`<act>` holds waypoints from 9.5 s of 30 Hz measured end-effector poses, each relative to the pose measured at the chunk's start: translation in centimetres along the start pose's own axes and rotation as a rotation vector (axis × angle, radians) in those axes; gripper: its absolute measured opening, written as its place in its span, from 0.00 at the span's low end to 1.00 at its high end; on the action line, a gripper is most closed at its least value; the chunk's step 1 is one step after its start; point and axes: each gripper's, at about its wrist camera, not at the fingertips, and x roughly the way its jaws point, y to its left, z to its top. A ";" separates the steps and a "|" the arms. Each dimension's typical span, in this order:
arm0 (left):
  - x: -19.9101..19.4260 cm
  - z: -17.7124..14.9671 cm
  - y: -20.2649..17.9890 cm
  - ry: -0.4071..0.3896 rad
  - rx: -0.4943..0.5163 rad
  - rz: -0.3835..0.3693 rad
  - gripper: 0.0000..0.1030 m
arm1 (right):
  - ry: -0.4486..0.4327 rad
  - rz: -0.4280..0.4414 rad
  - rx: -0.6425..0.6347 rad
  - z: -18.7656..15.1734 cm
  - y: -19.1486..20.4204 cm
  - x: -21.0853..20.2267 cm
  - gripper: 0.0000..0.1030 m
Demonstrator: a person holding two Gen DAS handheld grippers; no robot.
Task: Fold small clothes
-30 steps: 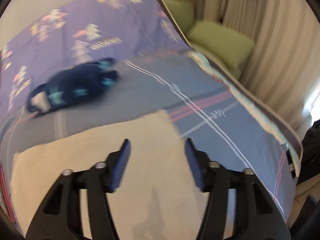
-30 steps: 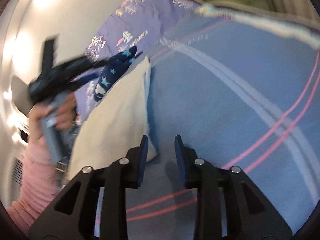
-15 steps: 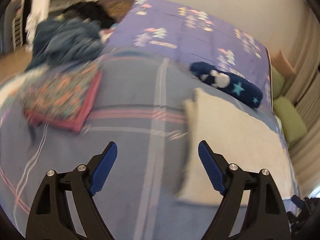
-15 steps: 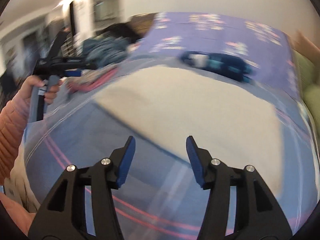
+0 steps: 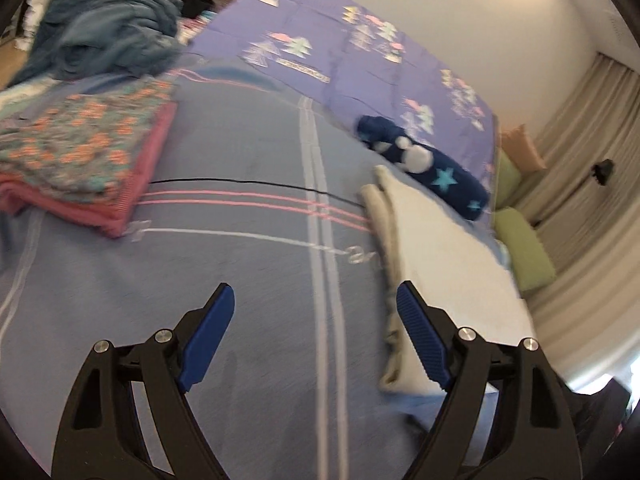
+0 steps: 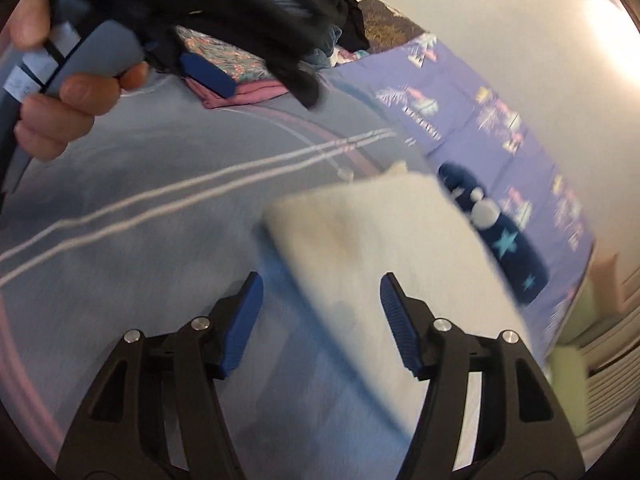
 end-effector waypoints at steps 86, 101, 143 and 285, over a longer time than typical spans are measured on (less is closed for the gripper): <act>3.4 -1.7 -1.0 0.119 -0.090 -0.160 0.62 | -0.072 0.089 -0.017 -5.8 5.3 -10.3 0.54; 3.4 -2.8 0.2 0.050 -0.133 -0.235 0.62 | -0.326 -0.144 0.073 -4.8 3.7 -12.6 0.47; 2.7 2.9 -6.8 0.080 -0.049 -0.247 0.08 | -0.253 0.361 0.577 -1.2 -5.7 -11.0 0.05; 17.2 -6.1 -24.4 0.130 0.322 0.092 0.78 | 0.059 0.288 1.346 -33.8 -38.8 3.2 0.52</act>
